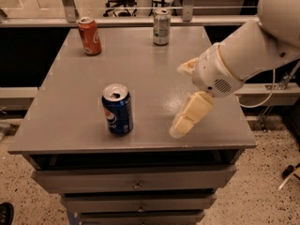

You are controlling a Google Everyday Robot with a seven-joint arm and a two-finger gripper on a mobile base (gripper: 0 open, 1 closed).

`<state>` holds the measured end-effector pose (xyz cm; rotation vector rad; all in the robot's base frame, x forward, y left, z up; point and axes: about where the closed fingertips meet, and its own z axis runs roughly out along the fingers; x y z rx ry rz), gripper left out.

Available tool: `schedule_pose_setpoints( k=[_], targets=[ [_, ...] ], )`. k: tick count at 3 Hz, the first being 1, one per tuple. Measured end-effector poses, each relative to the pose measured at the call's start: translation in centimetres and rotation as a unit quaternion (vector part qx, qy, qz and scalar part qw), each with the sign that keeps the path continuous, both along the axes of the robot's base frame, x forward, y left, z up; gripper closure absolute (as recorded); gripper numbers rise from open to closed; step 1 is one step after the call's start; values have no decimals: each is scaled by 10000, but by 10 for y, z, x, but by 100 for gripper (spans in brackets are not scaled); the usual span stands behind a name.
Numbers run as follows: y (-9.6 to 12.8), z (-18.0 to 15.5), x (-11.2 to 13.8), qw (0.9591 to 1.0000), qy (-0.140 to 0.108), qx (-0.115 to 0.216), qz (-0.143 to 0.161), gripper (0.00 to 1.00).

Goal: Move pepsi can near 7up can

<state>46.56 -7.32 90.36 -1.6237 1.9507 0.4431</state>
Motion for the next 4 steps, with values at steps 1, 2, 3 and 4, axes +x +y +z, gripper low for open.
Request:
schedule_pose_setpoints(
  k=[1,2,3,4],
  targets=[
    [49,-14,2,9966,66,797,211,0],
    [94,-18,3,9880,69,1498,382,0],
    [128,-19,1,9783,75,2005,516,0],
    [145,-22,-1,9722,32,2272,565,15]
  ],
)
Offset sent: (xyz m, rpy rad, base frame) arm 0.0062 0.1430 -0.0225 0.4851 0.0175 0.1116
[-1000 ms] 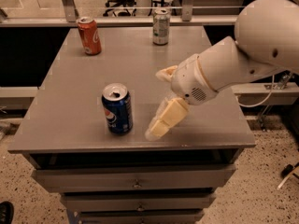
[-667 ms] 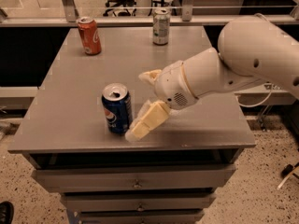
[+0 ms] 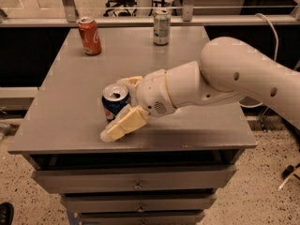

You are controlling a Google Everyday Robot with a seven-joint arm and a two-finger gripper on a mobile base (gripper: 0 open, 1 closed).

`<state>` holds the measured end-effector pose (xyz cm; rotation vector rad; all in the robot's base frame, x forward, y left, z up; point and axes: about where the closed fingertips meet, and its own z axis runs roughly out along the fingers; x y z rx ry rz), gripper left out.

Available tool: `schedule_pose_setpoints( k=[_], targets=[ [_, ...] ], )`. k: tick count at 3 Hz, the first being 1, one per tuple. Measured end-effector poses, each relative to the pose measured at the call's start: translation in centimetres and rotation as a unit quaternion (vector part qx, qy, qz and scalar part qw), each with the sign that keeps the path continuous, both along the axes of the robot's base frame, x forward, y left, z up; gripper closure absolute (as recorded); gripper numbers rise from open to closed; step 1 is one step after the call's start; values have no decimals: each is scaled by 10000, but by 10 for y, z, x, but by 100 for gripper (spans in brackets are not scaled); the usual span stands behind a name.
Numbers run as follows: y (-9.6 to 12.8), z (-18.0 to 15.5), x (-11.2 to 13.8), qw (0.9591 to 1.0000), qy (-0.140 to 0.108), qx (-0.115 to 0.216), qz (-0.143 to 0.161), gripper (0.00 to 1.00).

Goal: Move pepsi can near 7up can

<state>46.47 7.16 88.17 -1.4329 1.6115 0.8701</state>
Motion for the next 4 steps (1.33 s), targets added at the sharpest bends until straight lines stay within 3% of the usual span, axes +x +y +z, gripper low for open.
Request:
schedule_pose_setpoints(
  k=[1,2,3,4],
  targets=[
    [0,-3,2,9999,-54,88,-47,38],
    [-13,3,17,9996,-206,48,-200,62],
    [-35,28,46,9979,-512,-53,-400,84],
    [-37,36,50,9972,-602,-48,-433,100]
  ],
)
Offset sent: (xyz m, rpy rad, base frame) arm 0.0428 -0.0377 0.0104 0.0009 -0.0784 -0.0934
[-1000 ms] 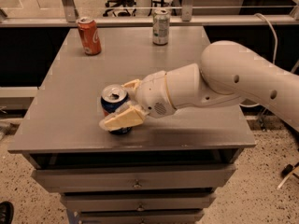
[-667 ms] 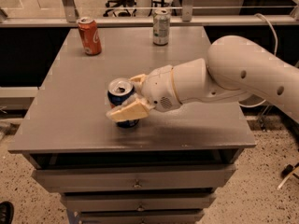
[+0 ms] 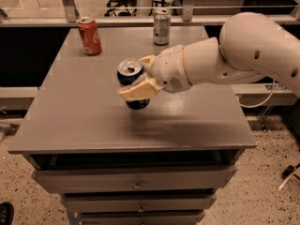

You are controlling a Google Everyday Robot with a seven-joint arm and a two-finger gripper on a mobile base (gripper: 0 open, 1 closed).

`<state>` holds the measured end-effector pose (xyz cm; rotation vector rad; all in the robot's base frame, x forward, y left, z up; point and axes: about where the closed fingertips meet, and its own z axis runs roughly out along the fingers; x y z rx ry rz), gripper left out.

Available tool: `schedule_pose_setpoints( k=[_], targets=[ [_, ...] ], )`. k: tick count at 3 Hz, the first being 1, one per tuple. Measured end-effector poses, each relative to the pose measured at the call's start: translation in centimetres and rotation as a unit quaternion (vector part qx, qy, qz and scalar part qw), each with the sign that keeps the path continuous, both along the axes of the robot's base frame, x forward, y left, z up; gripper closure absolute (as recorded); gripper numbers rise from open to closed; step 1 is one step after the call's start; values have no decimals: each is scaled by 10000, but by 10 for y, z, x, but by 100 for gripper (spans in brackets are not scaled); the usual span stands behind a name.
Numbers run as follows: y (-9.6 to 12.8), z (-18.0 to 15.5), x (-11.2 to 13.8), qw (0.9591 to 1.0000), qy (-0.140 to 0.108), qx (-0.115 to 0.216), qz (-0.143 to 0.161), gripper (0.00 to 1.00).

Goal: Move pepsi can near 7up can

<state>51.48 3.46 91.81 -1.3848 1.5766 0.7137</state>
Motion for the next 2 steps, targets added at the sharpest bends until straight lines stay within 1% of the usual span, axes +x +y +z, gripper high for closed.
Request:
schedule_pose_setpoints(
  k=[1,2],
  targets=[
    [0,0,0,10000,0,0,0,100],
    [-10,5,5,9994,-239,114,-232,100]
  ],
)
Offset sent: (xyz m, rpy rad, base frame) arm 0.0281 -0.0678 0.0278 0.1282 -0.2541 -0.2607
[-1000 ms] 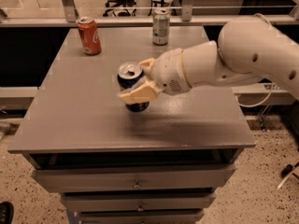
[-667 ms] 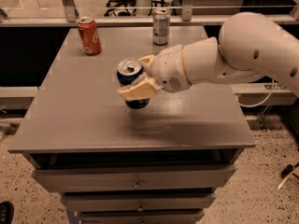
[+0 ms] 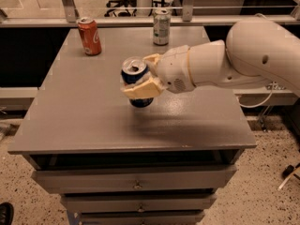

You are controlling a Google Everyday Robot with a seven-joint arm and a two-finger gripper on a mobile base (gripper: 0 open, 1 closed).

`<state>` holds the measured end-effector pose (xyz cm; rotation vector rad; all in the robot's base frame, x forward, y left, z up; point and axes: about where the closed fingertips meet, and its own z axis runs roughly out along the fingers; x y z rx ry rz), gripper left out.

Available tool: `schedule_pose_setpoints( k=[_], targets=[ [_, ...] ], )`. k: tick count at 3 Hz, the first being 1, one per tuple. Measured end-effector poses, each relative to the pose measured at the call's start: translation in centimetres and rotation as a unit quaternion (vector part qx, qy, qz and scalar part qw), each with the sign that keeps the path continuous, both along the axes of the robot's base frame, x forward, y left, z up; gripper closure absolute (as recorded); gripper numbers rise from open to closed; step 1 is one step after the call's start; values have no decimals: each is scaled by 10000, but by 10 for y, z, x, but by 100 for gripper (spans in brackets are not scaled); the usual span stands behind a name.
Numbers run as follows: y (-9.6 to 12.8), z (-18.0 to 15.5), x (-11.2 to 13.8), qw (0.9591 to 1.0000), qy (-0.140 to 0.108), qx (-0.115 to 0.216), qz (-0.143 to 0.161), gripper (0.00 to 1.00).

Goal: Move pepsi can near 7up can

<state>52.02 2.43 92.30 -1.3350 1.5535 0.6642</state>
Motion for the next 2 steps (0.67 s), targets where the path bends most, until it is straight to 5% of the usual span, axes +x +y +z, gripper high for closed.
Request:
schedule_pose_setpoints(
  k=[1,2],
  targets=[
    [-59,23,47,9919,-876,433,-814,100],
    [-98,45,88,9801,-1358,759,-1230,100]
  ],
)
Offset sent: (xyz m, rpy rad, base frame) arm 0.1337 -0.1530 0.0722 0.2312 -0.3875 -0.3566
